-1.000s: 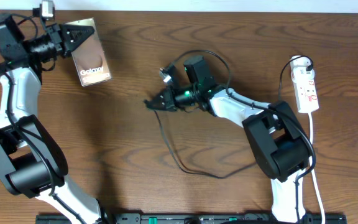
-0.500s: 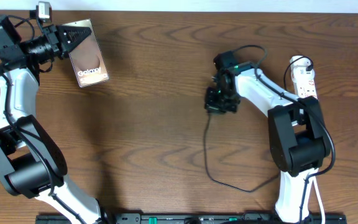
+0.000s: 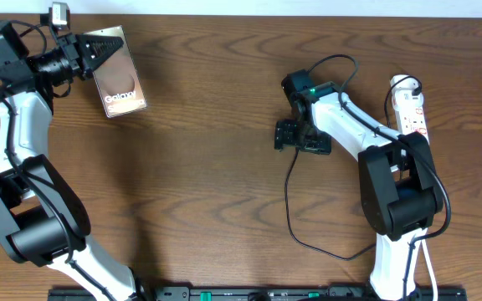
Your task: Plug charger to phone and switch on socket
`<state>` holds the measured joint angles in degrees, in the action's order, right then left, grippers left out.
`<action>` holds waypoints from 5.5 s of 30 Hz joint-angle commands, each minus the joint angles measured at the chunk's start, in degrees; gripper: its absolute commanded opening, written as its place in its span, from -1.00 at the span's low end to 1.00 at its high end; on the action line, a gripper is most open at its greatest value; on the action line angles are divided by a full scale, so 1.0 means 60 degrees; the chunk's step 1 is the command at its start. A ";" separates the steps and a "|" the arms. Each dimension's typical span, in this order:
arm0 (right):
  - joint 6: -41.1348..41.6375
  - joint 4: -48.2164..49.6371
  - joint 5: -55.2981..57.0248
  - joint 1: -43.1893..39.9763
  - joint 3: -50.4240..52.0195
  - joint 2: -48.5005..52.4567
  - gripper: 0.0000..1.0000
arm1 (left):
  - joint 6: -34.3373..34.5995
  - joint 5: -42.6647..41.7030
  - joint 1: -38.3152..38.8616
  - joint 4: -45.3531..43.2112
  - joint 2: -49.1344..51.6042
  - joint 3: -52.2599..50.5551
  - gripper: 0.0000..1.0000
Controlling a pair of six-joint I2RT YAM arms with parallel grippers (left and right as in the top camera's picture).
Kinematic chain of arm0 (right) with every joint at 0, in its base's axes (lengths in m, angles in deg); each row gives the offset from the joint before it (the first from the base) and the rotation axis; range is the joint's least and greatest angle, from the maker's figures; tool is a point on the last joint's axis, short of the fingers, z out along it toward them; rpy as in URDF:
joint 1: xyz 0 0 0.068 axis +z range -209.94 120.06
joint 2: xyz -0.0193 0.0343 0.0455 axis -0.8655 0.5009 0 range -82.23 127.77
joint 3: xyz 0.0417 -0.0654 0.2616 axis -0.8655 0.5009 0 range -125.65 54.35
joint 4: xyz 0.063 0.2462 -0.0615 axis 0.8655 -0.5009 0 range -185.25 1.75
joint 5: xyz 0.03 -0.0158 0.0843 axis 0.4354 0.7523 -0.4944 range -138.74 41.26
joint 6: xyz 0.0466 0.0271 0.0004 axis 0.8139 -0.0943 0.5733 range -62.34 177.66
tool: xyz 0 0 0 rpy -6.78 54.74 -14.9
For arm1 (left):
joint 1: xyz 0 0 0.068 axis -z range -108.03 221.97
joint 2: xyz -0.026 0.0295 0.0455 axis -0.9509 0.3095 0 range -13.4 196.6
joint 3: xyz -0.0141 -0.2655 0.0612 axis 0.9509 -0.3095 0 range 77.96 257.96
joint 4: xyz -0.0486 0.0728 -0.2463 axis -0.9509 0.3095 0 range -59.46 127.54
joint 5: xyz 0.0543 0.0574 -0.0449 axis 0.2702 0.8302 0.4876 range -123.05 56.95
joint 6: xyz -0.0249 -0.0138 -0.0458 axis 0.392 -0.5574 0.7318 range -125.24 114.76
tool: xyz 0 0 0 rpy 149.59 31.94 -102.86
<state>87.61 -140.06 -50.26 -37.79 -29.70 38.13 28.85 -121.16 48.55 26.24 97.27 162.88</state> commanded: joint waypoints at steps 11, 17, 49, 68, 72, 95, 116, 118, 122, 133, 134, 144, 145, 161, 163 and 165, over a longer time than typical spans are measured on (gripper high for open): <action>0.2328 0.0652 -0.1599 0.0109 0.0215 0.0317 0.52 | -0.0069 -0.0321 0.0004 0.0069 -0.0284 0.0058 -0.85; 0.2572 0.0539 -0.1603 0.0452 0.0215 0.0317 0.51 | -0.0069 -0.0321 0.0004 0.0098 -0.0284 0.0058 -0.85; 0.2426 0.0616 -0.1304 0.0601 0.0215 0.0317 -0.98 | -0.0069 -0.0324 0.0004 0.0135 -0.0284 0.0058 -0.85; -0.6258 0.4204 -1.1927 0.1053 0.0215 0.0317 -0.98 | -0.0106 -0.0321 0.0004 0.0135 -0.0284 0.0058 -0.85; -0.6648 0.4397 -1.2386 0.1162 0.0215 0.0317 -0.98 | -0.0106 -0.0324 0.0004 0.0135 -0.0284 0.0058 -0.85; -0.5031 0.8072 -1.4025 0.1712 0.0215 0.0321 -0.98 | -0.0138 -0.0310 0.0506 0.0339 -0.0284 0.0058 -0.85; 0.0015 1.2662 -1.2979 0.1781 0.0215 0.1024 -0.98 | 0.0175 0.1381 0.1198 0.0339 -0.0284 0.0058 -0.85; 0.0503 1.3081 -1.2794 0.1781 0.0215 0.1024 -0.98 | 0.0459 0.1763 0.1228 0.0189 -0.0284 0.0058 -0.85; 0.0903 1.3325 -1.2389 0.1781 0.0215 0.1024 -0.98 | 0.1293 0.1934 0.1231 -0.0831 -0.0284 0.0058 -0.85; 0.2397 1.5282 -1.1908 0.1770 0.0215 0.1024 -0.98 | 0.1738 0.2033 0.1472 -0.1450 -0.0280 0.0058 -0.85; 0.2397 1.5282 -1.1908 0.1770 0.0215 0.1024 -0.98 | 0.1734 0.2018 0.1512 -0.1453 -0.0280 0.0058 -0.85; 0.2776 1.5595 -1.1901 0.1770 0.0215 0.1024 -0.99 | 0.1723 0.2014 0.1712 -0.1490 -0.0248 0.0058 -0.85; 0.2805 1.5711 -1.1901 0.1770 0.0215 0.1024 -0.98 | 0.1712 0.2011 0.1712 -0.1486 -0.0222 0.0058 -0.85; 0.2856 1.5813 -1.1799 0.1774 0.0215 0.1027 -0.98 | 0.2339 0.1657 0.1708 -0.2466 0.0867 0.0051 -0.85; 0.2860 1.5813 -1.1792 0.1774 0.0215 0.1027 -0.99 | 0.2841 0.1661 0.1705 -0.2973 0.0867 0.0051 -0.85; 0.2860 1.5803 -1.1792 0.1770 0.0215 0.1027 -0.98 | 0.3238 0.1694 0.1705 -0.3351 0.0867 0.0051 -0.85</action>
<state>104.38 -45.33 -121.66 -27.49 -28.17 44.16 42.23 -109.56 58.96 8.82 103.57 162.64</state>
